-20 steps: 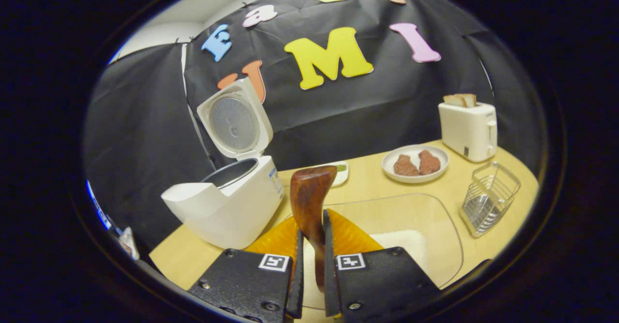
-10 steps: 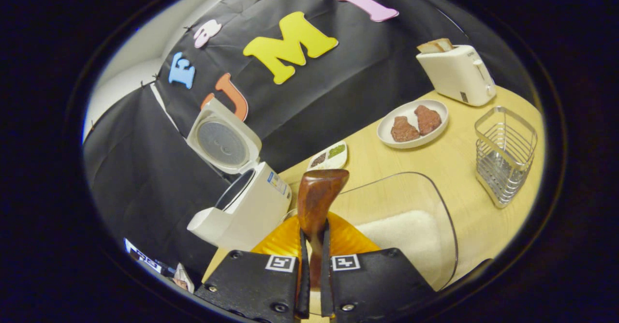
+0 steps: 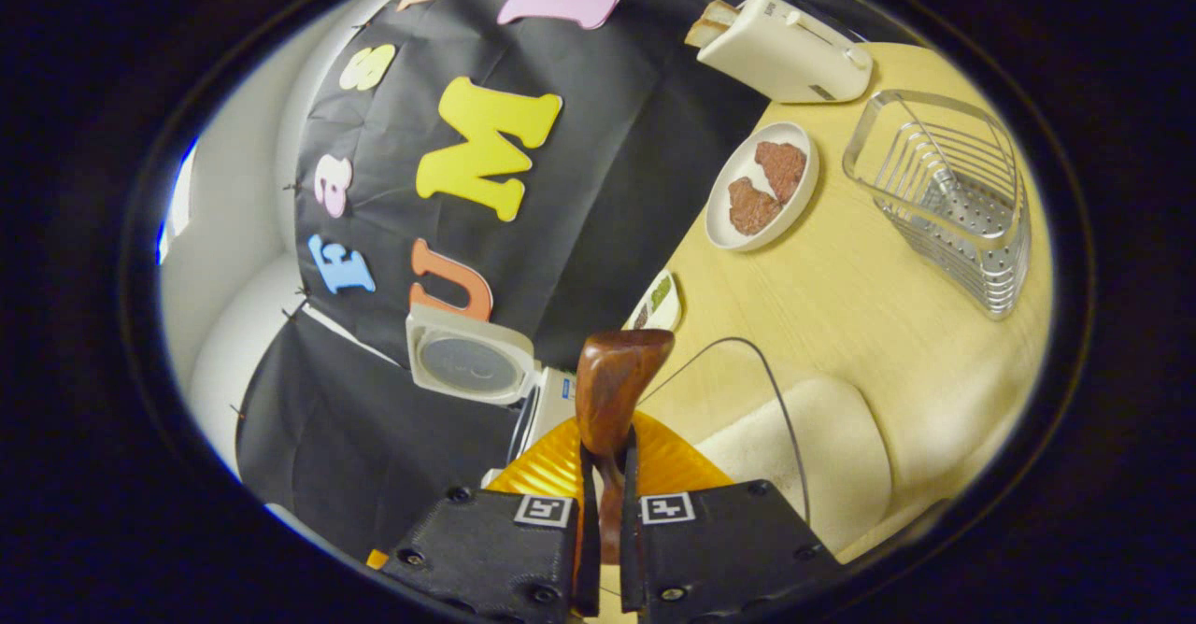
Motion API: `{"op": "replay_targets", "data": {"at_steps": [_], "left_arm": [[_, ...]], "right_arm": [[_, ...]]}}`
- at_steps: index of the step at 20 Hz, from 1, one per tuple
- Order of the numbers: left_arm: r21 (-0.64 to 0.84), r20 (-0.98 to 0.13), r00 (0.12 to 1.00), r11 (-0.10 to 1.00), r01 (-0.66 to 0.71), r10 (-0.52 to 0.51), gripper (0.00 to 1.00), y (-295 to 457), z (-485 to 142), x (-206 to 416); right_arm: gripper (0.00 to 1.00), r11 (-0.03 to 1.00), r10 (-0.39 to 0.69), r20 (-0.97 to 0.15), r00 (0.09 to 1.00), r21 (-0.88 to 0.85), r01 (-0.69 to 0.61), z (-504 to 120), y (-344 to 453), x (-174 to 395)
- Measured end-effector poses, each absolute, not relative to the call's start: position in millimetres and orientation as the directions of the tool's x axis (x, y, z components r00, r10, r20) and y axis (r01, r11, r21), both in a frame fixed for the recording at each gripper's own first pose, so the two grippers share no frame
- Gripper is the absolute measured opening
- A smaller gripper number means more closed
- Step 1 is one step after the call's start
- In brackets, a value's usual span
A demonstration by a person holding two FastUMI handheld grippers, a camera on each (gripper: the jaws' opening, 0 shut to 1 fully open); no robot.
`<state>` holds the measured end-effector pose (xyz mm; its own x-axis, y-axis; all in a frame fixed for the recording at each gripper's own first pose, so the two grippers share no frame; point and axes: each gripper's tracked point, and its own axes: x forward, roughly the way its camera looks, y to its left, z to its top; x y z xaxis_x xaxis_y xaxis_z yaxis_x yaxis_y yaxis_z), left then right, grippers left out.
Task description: Close the left gripper, press the button to open the rice cooker; take a wooden spoon from the chopstick holder with the right hand, scoop a spoonful of rice and pour it into the rice cooker, then put the wooden spoon back into the chopstick holder.
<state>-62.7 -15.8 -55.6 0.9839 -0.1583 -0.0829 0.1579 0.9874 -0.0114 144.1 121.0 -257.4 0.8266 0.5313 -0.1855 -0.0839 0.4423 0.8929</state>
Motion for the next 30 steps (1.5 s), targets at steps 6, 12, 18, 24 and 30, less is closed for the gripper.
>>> {"op": "replay_targets", "data": {"at_steps": [6,12,18,24,30], "left_arm": [[-0.001,-0.093,0.984,0.989,0.151,-0.151,0.95,-12,-55,-42],[-0.014,-0.103,0.98,0.986,0.168,-0.169,0.95,-14,-61,-27],[-0.024,-0.086,0.983,0.987,0.161,-0.162,0.96,1,-61,-29],[-0.006,-0.07,0.989,0.991,0.133,-0.133,0.95,19,-62,-37],[-0.033,-0.102,0.987,0.992,0.124,-0.126,0.95,26,-67,-39]], "right_arm": [[0.13,0.085,0.563,0.008,0.826,0.994,-0.068,-219,95,156],[0.13,0.01,0.56,0.04,0.828,0.998,-0.055,-201,97,154],[0.13,0.051,0.505,-0.01,0.863,0.999,-0.018,-180,104,147],[0.13,0.112,0.474,0.037,0.879,0.988,-0.102,-116,141,166],[0.13,0.163,0.492,0.071,0.868,0.972,-0.172,-71,196,196]]}}
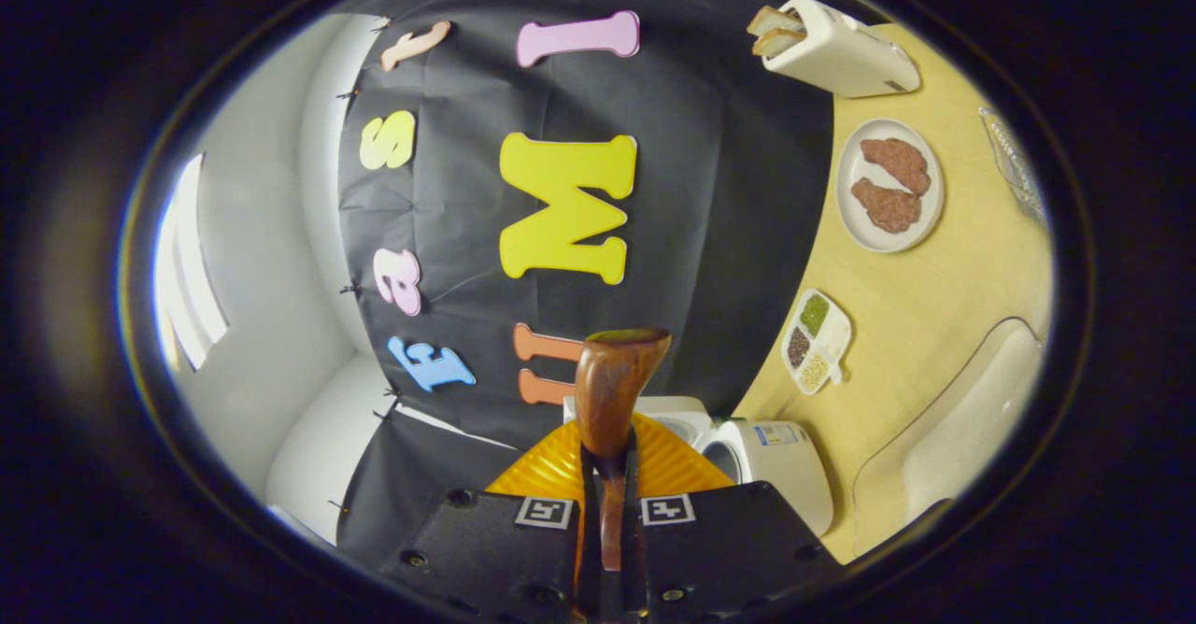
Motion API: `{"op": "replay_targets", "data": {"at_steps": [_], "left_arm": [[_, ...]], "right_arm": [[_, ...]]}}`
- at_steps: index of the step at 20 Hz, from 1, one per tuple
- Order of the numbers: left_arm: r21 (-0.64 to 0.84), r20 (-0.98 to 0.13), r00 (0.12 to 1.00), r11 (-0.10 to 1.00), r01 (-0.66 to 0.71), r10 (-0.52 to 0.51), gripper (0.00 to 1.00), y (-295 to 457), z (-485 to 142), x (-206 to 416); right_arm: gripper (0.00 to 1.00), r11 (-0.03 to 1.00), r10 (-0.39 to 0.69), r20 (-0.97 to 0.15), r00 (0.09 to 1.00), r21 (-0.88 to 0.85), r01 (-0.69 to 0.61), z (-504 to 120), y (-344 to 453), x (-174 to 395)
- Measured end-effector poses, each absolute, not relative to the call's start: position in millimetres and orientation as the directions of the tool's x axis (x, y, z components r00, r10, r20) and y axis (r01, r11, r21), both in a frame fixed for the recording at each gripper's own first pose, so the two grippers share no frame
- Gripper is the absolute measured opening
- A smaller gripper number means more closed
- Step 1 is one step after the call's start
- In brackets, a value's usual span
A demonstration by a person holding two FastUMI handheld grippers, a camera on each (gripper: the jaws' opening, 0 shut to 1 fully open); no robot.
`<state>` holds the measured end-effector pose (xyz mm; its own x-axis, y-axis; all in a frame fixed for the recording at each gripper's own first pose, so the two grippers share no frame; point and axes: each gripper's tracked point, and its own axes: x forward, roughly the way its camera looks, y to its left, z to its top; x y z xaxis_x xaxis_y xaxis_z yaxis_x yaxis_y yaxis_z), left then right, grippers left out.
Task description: Close the left gripper, press the button to open the rice cooker; take a wooden spoon from the chopstick holder with the right hand, scoop a spoonful of rice and pour it into the rice cooker, then put the wooden spoon back into the chopstick holder.
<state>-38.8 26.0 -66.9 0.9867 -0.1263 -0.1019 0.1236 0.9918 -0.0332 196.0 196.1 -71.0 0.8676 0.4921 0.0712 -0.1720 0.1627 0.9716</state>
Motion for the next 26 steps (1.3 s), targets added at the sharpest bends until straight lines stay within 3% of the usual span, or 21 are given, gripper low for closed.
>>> {"op": "replay_targets", "data": {"at_steps": [7,16,22,26], "left_arm": [[-0.008,-0.095,0.993,0.997,0.071,-0.071,0.95,51,-68,-39],[-0.008,-0.096,0.994,0.998,0.058,-0.059,0.95,65,-59,-52],[-0.008,-0.075,0.996,0.999,0.05,-0.051,0.95,70,-50,-57],[-0.017,-0.104,0.994,1.0,0.026,-0.028,0.95,72,-47,-55]], "right_arm": [[0.13,0.385,0.477,0.025,0.879,0.893,-0.234,-43,270,245],[0.14,0.668,0.487,-0.142,0.862,0.696,-0.263,-92,364,298],[0.14,0.853,0.398,-0.168,0.902,0.43,-0.296,-100,380,315],[0.13,0.897,0.395,-0.16,0.905,0.281,-0.342,-94,399,315]]}}
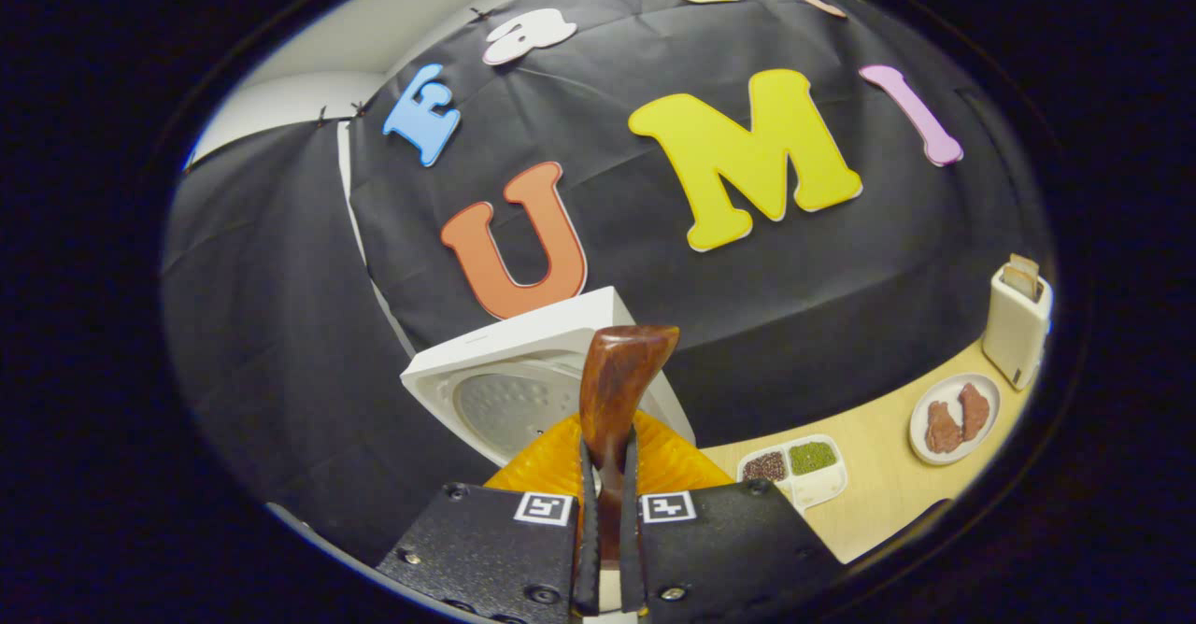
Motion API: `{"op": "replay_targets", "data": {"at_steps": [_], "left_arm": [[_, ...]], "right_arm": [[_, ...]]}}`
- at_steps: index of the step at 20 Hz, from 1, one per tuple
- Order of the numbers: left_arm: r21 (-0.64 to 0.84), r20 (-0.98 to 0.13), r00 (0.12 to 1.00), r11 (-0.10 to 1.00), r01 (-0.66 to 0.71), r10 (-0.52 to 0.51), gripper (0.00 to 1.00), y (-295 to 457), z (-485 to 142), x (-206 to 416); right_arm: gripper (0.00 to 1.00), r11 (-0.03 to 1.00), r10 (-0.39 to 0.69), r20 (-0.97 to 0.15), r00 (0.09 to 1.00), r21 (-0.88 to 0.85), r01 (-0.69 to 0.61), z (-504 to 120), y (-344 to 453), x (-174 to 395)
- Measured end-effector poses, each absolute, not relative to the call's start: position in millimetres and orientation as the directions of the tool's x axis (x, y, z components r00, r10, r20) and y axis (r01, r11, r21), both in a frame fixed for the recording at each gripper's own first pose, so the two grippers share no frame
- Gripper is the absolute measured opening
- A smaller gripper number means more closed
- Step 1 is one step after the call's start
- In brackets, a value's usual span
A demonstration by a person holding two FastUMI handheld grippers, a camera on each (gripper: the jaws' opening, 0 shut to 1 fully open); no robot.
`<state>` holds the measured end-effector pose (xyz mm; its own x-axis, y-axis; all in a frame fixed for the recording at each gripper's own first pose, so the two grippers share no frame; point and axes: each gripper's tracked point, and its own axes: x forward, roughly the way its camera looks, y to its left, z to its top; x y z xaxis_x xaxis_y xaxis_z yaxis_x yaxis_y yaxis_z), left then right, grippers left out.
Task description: Close the left gripper, press the button to open the rice cooker; take a wooden spoon from the chopstick holder with the right hand, scoop a spoonful of rice and pour it into the rice cooker, then put the wooden spoon back into the chopstick holder.
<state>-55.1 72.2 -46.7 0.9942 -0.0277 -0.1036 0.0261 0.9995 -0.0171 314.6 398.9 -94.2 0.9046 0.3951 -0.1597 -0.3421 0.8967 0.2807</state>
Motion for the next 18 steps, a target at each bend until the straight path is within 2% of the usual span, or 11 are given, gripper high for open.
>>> {"op": "replay_targets", "data": {"at_steps": [9,11,14,18], "left_arm": [[-0.007,-0.059,0.996,0.998,0.067,-0.067,0.95,50,-31,-62],[0.003,-0.06,0.995,0.997,0.083,-0.083,0.95,45,-32,-62],[-0.001,-0.069,0.994,0.996,0.087,-0.087,0.95,42,-35,-58],[-0.021,-0.054,0.99,0.992,0.128,-0.129,0.95,28,-33,-62]], "right_arm": [[0.13,0.881,0.436,-0.156,0.886,-0.128,-0.456,-108,449,288],[0.14,0.864,0.449,-0.116,0.886,-0.197,-0.463,-101,454,276],[0.14,0.855,0.445,-0.063,0.893,-0.267,-0.445,-87,449,260],[0.14,0.86,0.437,-0.045,0.898,-0.273,-0.432,-75,428,252]]}}
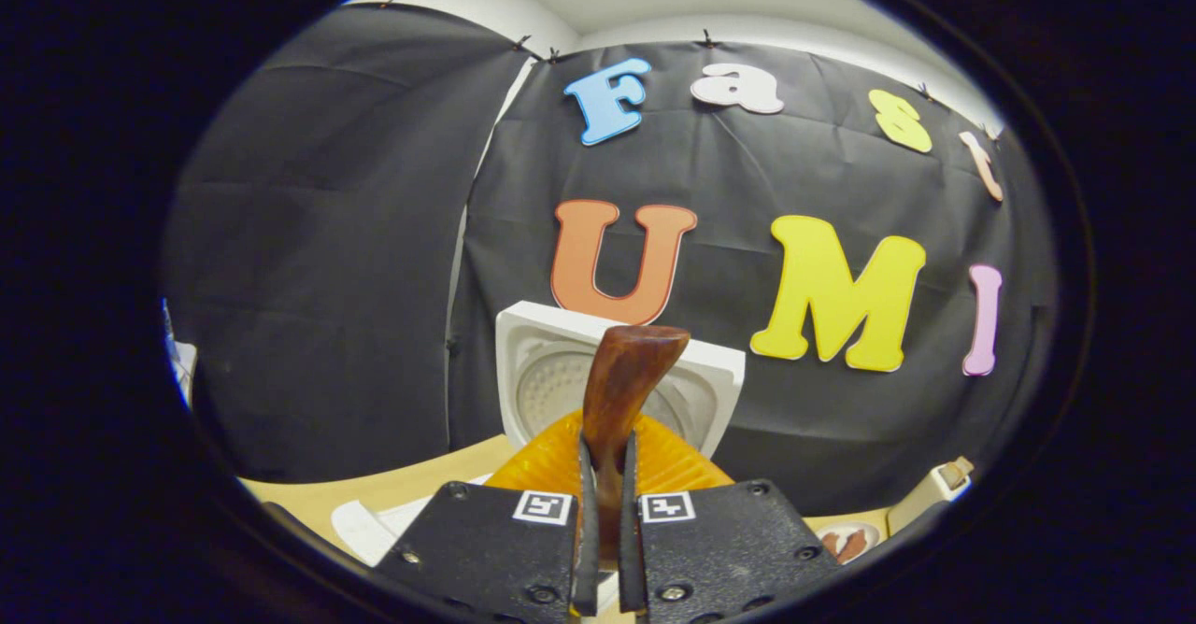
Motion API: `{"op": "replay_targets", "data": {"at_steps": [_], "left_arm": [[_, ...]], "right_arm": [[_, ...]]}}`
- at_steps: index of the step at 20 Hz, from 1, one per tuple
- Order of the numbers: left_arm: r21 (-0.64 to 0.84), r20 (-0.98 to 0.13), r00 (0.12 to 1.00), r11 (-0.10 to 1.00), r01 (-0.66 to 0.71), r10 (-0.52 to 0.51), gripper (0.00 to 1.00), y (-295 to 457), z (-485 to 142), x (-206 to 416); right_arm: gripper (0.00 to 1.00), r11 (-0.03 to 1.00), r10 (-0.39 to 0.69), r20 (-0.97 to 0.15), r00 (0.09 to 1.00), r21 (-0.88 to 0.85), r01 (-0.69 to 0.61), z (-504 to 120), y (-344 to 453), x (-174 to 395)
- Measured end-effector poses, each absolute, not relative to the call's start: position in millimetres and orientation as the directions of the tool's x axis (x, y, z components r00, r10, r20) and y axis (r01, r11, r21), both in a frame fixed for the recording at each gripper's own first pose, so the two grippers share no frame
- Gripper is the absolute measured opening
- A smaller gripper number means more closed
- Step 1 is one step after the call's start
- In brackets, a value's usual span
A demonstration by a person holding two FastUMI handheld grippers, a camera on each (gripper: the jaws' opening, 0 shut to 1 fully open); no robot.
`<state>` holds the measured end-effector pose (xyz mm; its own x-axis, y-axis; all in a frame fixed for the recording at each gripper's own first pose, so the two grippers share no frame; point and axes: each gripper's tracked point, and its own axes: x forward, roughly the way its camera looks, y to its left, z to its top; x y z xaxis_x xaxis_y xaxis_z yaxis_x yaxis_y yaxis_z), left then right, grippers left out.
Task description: Close the left gripper, press the button to open the rice cooker; take a wooden spoon from the chopstick holder with the right hand, scoop a spoonful of rice and pour it into the rice cooker, then put the wooden spoon back into the chopstick holder.
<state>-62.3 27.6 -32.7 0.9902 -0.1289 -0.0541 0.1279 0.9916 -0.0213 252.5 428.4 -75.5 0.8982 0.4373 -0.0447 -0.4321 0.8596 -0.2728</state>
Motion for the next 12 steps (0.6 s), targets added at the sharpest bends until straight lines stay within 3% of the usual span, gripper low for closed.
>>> {"op": "replay_targets", "data": {"at_steps": [9,12], "left_arm": [[-0.067,-0.025,0.98,0.978,0.196,-0.198,0.95,-23,-39,-51],[-0.085,-0.005,0.963,0.96,0.267,-0.268,0.94,-59,-43,-48]], "right_arm": [[0.15,0.906,0.353,-0.093,0.931,-0.213,-0.365,-71,308,228],[0.15,0.918,0.314,-0.093,0.945,-0.224,-0.327,-66,255,212]]}}
